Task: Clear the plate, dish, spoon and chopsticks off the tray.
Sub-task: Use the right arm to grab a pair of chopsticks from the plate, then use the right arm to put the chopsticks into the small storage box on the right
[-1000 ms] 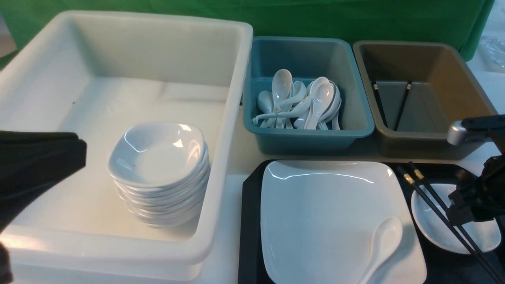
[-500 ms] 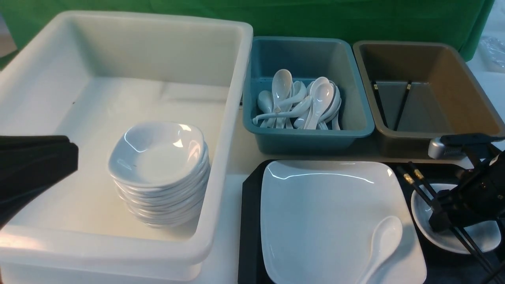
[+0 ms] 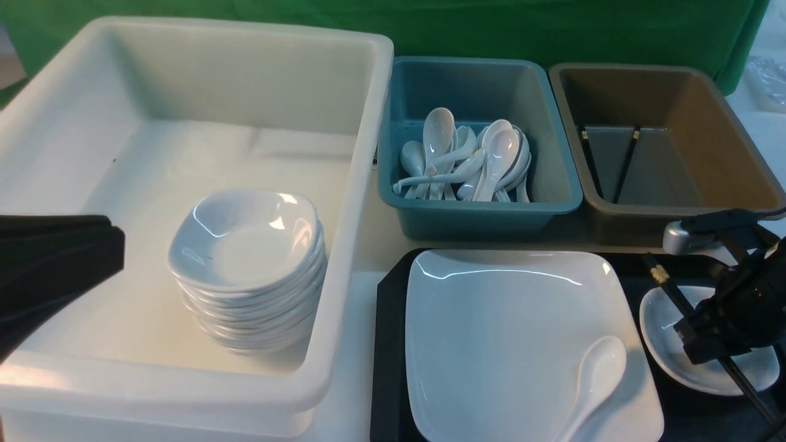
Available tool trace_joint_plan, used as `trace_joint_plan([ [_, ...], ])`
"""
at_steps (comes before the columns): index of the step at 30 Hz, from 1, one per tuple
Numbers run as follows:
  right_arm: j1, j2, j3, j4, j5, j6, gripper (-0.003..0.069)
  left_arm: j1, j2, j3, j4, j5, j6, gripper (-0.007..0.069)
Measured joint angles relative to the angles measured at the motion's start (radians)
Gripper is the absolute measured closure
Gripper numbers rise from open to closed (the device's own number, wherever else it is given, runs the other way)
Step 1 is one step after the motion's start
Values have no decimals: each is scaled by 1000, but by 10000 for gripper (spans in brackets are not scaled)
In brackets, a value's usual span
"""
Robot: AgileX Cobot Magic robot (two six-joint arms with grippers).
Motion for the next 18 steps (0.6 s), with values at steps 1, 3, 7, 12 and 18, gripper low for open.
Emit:
trace_joint_plan([
  [1,10,-24,0,-1,16,-11,540,0,0,0,0,0,2,604],
  [3,39,-73,-7,-1,62,-21,540,0,0,0,0,-4,2,604],
  [7,125,-177,-80,46,129,-10,540,0,0,0,-3,-79,3,604],
  [12,125,-152,-277,134,123,46,540,0,0,0,-76,-191,73,604],
  [18,46,81,-655,201,21,158,540,0,0,0,-226,-278,220,604],
])
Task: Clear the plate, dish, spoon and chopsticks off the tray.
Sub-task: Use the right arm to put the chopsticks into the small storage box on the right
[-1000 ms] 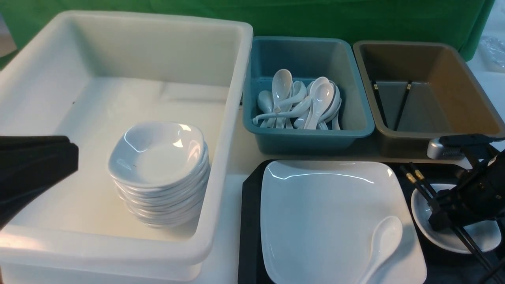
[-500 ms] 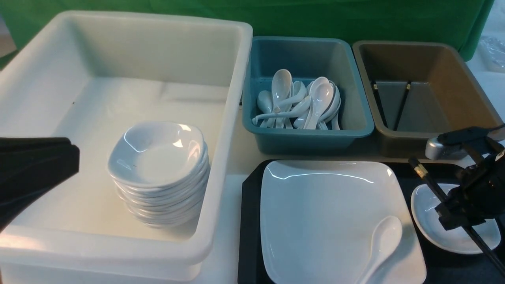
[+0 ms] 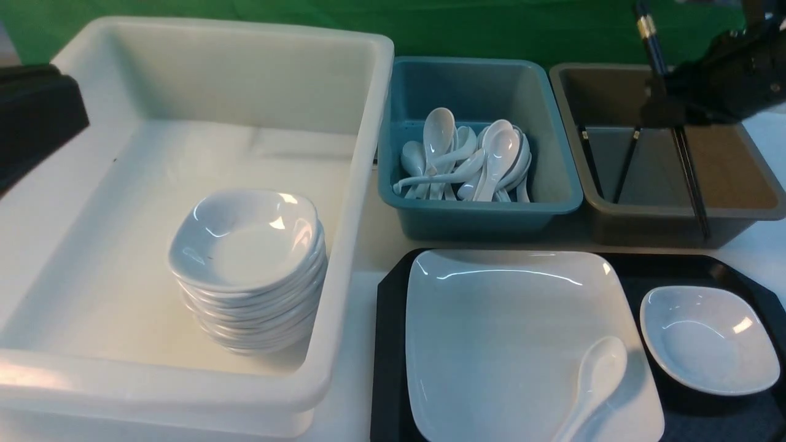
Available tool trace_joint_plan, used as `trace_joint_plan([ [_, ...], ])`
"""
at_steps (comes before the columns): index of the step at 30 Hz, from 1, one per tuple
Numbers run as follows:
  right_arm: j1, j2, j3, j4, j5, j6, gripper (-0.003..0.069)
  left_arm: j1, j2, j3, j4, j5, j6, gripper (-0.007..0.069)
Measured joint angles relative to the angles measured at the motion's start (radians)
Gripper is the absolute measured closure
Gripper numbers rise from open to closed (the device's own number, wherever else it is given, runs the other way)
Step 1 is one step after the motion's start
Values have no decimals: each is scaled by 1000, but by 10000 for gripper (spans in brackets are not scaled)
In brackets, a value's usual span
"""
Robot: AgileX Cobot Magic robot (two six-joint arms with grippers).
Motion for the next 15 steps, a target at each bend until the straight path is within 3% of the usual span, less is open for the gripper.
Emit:
trace_joint_plan([
  [7,-48,293,-295,16,-127,93,540,0,0,0,-34,35,18,604],
  [10,-50,355,-325,-2,-145,102,533,0,0,0,-34,41,19,604],
  [11,-50,377,-330,-10,-145,113,512,0,0,0,-33,42,19,604],
  [15,-50,409,-333,-24,-115,132,271,0,0,0,-26,46,20,604],
])
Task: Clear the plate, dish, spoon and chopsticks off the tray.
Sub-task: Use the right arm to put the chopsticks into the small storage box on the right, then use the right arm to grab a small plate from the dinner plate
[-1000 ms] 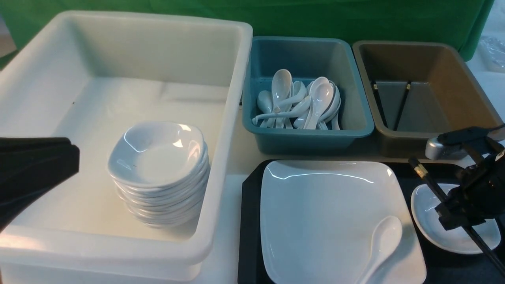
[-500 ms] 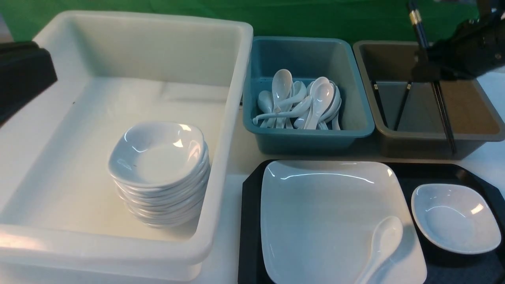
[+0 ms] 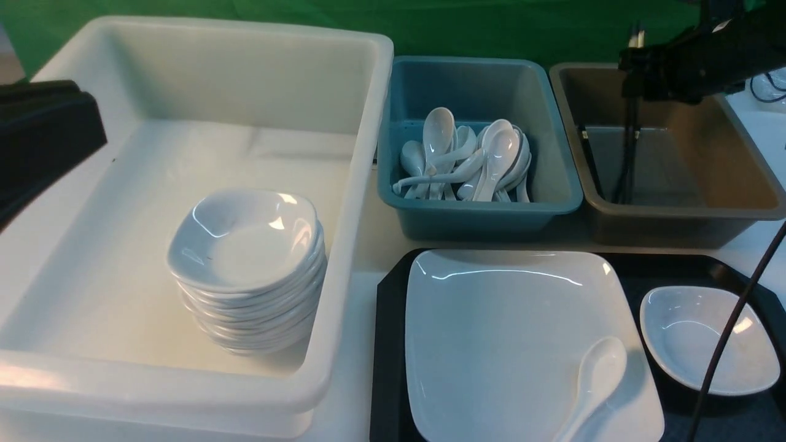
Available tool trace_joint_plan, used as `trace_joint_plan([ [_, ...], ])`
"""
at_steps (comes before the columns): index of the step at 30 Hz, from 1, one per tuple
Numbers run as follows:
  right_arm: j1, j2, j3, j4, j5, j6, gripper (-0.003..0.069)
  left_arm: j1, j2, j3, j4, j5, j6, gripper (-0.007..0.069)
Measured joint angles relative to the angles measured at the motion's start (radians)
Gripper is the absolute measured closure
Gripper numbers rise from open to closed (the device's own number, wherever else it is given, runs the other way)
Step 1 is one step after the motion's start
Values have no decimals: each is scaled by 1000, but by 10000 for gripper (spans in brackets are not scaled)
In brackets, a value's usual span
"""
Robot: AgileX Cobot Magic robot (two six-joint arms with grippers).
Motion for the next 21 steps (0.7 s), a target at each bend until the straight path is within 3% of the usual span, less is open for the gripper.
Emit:
trace_joint_plan([
  [2,0,-21,0,-24,25,5,174,0,0,0,11,0,1,604],
  [4,0,-52,0,-62,61,7,146,0,0,0,24,0,1,604],
  [7,4,-128,-1,-122,190,8,193,0,0,0,46,0,1,604],
  [9,19,-223,-1,-192,364,8,293,0,0,0,60,17,1,604],
  [14,89,-355,101,-324,563,9,400,0,0,0,86,43,1,604],
  [18,223,-494,414,-497,603,-2,384,0,0,0,94,57,1,604],
  [21,278,-579,662,-552,566,-17,298,0,0,0,97,60,1,604],
])
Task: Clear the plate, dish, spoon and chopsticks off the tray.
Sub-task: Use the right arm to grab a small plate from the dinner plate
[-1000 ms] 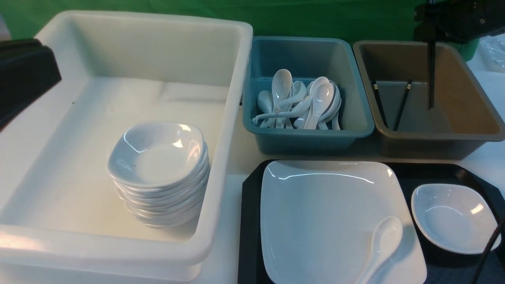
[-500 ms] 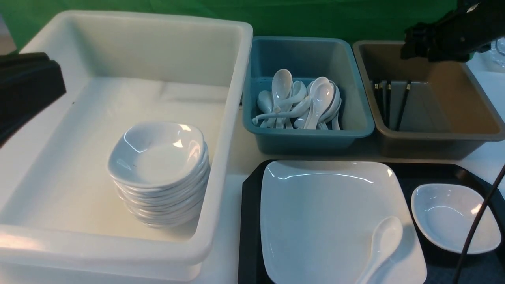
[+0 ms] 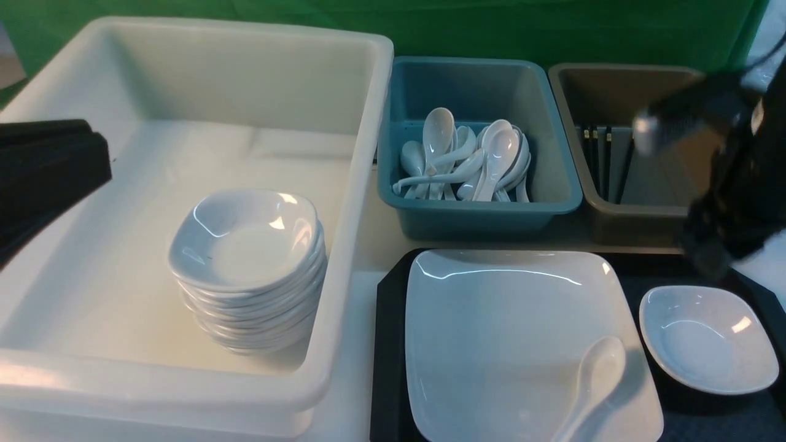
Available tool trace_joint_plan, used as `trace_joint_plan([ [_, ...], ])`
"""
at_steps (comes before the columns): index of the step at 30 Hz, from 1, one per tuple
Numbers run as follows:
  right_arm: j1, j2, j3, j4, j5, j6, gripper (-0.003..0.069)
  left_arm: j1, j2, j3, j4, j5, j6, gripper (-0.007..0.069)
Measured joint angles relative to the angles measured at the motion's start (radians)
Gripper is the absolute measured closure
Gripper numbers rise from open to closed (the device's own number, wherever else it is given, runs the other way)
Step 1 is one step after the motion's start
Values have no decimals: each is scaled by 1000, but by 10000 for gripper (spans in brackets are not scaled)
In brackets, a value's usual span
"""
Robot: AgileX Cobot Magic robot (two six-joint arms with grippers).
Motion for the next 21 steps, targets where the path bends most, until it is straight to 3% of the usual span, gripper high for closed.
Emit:
trace_joint_plan([
  [2,6,-36,170,-26,-104,-20,214,0,0,0,1,1,1,604],
  [6,6,-44,380,-58,-341,-53,127,0,0,0,1,11,1,604],
  [8,6,-26,437,-65,-462,-55,120,0,0,0,1,13,1,604],
  [12,6,23,444,-124,-557,-56,120,0,0,0,0,15,1,604],
  [21,6,121,400,-183,-596,-58,124,0,0,0,0,35,1,604],
])
